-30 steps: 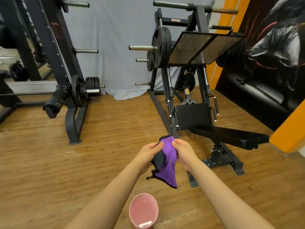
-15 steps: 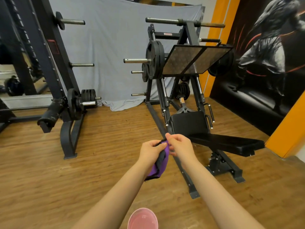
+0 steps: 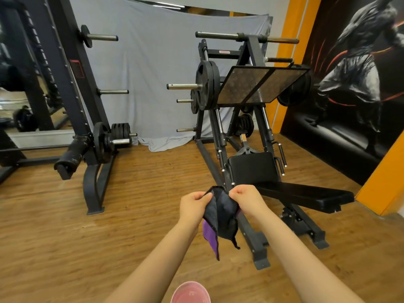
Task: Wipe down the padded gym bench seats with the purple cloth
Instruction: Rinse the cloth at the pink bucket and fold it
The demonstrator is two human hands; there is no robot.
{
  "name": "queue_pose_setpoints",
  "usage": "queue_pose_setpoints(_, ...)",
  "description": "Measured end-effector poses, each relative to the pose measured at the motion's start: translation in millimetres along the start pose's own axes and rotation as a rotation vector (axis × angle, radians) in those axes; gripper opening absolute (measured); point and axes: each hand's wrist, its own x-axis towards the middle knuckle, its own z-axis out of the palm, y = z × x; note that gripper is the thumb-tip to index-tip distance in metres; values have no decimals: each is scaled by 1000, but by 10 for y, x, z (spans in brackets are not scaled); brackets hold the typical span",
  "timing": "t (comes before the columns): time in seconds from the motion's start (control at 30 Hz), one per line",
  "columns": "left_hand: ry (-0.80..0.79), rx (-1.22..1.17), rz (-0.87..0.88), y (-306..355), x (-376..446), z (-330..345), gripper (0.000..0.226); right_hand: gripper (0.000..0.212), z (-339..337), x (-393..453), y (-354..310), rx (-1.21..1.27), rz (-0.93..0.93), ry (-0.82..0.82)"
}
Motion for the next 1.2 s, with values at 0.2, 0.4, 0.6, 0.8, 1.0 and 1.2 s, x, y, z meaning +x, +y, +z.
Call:
queue_pose_setpoints(0.2,47,299,189,-50,-130,132,15,17,106,-80,-45,289,105,-3)
queue_pose_setpoints(0.4,-58,461,238,-121,-207,183,35,34,152,-148,-53,490,212,-106)
queue_pose_setpoints(0.6,-83,432,234,-104,-201,169,37,44,50,-200,-67,638,255,-221)
queue_pose_setpoints(0.8,11,160,177,-94,-276,171,24,44,57,-234,-85,650,288,-216)
queue_pose_setpoints(1.0,56,63,158,-137,-292,193,21,50,102,-294,-123,762,320,-228)
queue_pose_setpoints(1.2,-91,291,342,-169,-303,112,24,48,92,-258,-189,880,448,-166)
